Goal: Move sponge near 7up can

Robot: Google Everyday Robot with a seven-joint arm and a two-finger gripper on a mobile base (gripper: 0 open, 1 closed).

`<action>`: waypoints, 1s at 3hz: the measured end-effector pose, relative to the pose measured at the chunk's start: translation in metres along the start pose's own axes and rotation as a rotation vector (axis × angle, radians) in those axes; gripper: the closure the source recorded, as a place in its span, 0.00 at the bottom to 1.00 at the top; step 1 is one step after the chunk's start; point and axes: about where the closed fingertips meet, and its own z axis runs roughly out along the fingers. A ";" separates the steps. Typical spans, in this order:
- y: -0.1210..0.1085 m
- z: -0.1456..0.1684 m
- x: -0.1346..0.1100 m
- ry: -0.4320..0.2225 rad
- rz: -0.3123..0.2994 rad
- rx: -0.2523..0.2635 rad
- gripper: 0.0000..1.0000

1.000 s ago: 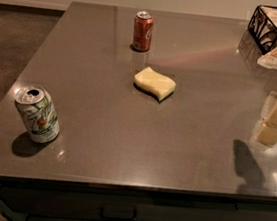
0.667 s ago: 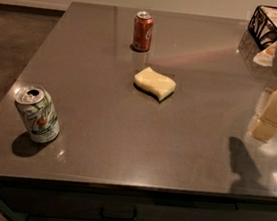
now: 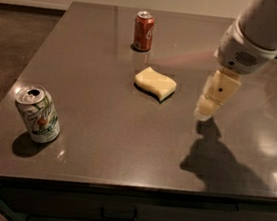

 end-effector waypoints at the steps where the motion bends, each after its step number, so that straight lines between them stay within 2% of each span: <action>1: -0.029 0.033 -0.021 -0.028 0.063 0.021 0.00; 3: -0.072 0.087 -0.040 -0.058 0.167 0.041 0.00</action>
Offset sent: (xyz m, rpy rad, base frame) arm 0.1181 0.0292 -0.0585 0.1027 -0.0464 -0.1935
